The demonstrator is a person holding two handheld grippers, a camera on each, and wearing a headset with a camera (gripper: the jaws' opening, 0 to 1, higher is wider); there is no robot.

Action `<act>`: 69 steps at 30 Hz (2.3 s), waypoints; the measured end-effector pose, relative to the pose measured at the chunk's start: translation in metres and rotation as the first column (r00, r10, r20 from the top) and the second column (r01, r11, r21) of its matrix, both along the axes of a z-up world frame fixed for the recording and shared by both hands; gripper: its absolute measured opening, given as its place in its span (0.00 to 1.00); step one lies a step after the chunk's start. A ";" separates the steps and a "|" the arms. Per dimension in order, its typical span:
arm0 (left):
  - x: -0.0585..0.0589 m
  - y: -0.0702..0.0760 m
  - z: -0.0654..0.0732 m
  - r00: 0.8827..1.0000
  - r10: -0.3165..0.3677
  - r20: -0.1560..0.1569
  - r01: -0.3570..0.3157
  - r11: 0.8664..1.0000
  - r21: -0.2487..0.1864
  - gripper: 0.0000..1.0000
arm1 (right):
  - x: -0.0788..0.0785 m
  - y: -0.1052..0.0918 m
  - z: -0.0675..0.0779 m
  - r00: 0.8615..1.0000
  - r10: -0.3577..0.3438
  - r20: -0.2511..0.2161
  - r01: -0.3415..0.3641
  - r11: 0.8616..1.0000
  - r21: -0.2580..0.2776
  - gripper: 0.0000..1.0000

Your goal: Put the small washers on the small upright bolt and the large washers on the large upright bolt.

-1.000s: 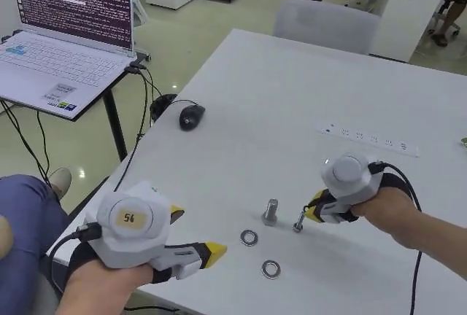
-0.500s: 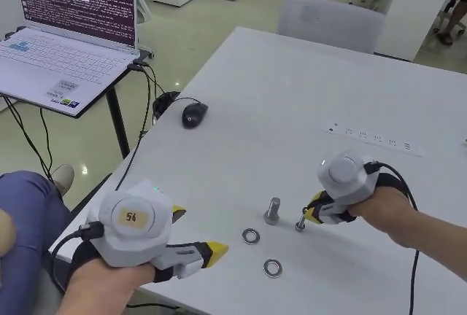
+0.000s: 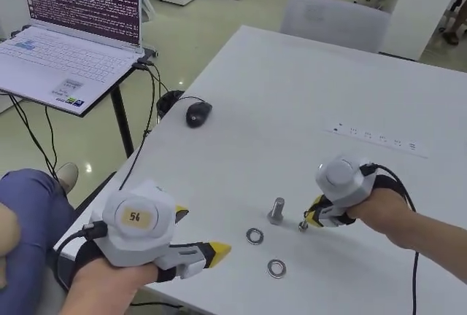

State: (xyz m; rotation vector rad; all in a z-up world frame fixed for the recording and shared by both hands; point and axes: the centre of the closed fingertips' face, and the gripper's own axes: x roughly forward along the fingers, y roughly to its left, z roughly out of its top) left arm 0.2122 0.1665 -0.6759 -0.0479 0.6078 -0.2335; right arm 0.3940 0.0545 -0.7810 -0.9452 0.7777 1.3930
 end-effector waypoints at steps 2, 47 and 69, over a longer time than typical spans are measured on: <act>-0.001 0.001 -0.001 1.000 0.000 -0.003 0.000 1.000 0.003 0.57 | 0.000 0.000 -0.006 1.000 0.000 -0.007 0.000 1.000 -0.009 0.13; -0.002 0.001 0.003 1.000 0.006 0.010 -0.006 1.000 0.007 0.57 | -0.053 -0.052 -0.031 0.988 -0.108 -0.109 0.116 0.991 0.070 0.22; -0.003 -0.001 0.004 1.000 0.008 0.010 -0.008 1.000 0.010 0.57 | -0.108 0.002 -0.042 0.971 0.215 -0.102 -0.212 0.977 0.038 0.30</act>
